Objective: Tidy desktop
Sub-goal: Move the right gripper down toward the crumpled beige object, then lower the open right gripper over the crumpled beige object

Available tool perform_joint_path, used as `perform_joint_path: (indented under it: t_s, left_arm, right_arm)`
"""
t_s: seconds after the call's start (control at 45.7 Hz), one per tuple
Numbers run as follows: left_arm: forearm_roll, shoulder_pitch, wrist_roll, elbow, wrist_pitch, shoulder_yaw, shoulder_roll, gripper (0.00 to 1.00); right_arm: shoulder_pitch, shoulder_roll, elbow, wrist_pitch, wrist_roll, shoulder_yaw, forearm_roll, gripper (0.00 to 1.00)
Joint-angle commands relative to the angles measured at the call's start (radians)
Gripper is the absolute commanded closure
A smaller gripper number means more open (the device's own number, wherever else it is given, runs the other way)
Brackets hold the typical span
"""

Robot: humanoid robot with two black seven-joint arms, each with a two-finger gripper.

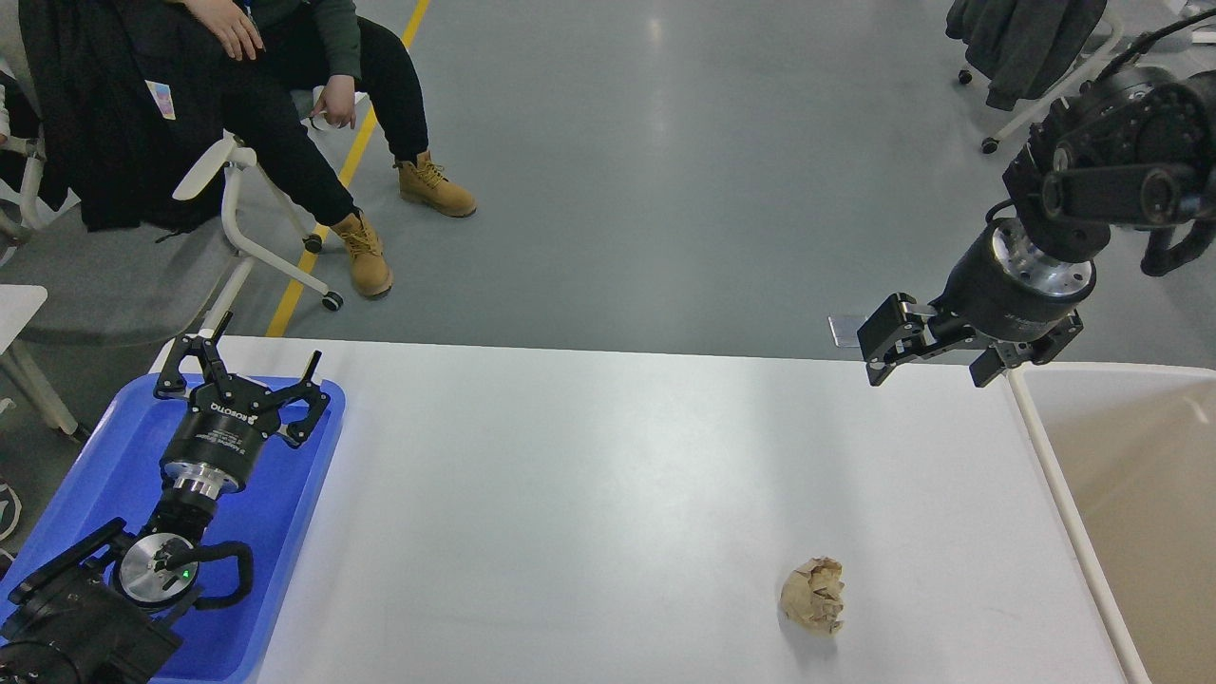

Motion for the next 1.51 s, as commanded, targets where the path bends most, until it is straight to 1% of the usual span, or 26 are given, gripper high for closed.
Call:
perform_joint_path:
  t_s: [0.0, 0.219, 0.306, 0.459, 0.634, 0.744, 0.94, 1.093, 1.225, 1.334, 1.487]
  left_arm:
    - [0.0, -0.001, -0.001, 0.0, 0.0, 0.0, 0.0, 0.01]
    - [0.0, -0.001, -0.001, 0.0, 0.0, 0.0, 0.0, 0.01]
    - [0.0, 0.001, -0.001, 0.0, 0.0, 0.0, 0.0, 0.01]
    - [0.0, -0.001, -0.001, 0.0, 0.0, 0.0, 0.0, 0.01]
    - [0.0, -0.001, -0.001, 0.0, 0.0, 0.0, 0.0, 0.01]
    - [0.0, -0.001, 0.001, 0.0, 0.0, 0.0, 0.0, 0.01]
    - [0.0, -0.001, -0.001, 0.0, 0.0, 0.0, 0.0, 0.01]
    - [0.0, -0.001, -0.001, 0.0, 0.0, 0.0, 0.0, 0.01]
    - [0.0, -0.001, -0.001, 0.0, 0.0, 0.0, 0.0, 0.01]
    - [0.0, 0.001, 0.001, 0.0, 0.0, 0.0, 0.0, 0.01]
    - [0.0, -0.001, -0.001, 0.0, 0.0, 0.0, 0.0, 0.01]
  right_arm:
    - [0.02, -0.013, -0.009, 0.033, 0.0, -0.002, -0.003, 0.0]
    - [0.021, -0.03, -0.012, 0.038, -0.002, 0.01, 0.012, 0.0]
    - [0.007, -0.07, -0.011, 0.039, 0.0, 0.024, 0.011, 0.0]
    - [-0.013, -0.153, -0.008, 0.038, 0.0, 0.104, 0.011, 0.0]
    - [-0.032, -0.148, -0.009, 0.021, 0.0, 0.127, -0.009, 0.0]
    - [-0.061, -0.101, -0.008, -0.027, -0.002, 0.15, -0.011, 0.0]
    - [-0.15, 0.019, -0.006, -0.166, -0.005, 0.143, -0.025, 0.0]
    - [-0.202, 0.112, -0.009, -0.226, -0.006, 0.136, -0.078, 0.0]
    - [-0.234, 0.145, -0.012, -0.234, -0.008, 0.134, -0.074, 0.0]
    - [-0.269, 0.145, -0.014, -0.249, -0.009, 0.133, -0.061, 0.0]
    - [-0.335, 0.145, -0.025, -0.298, -0.051, 0.13, -0.012, 0.0]
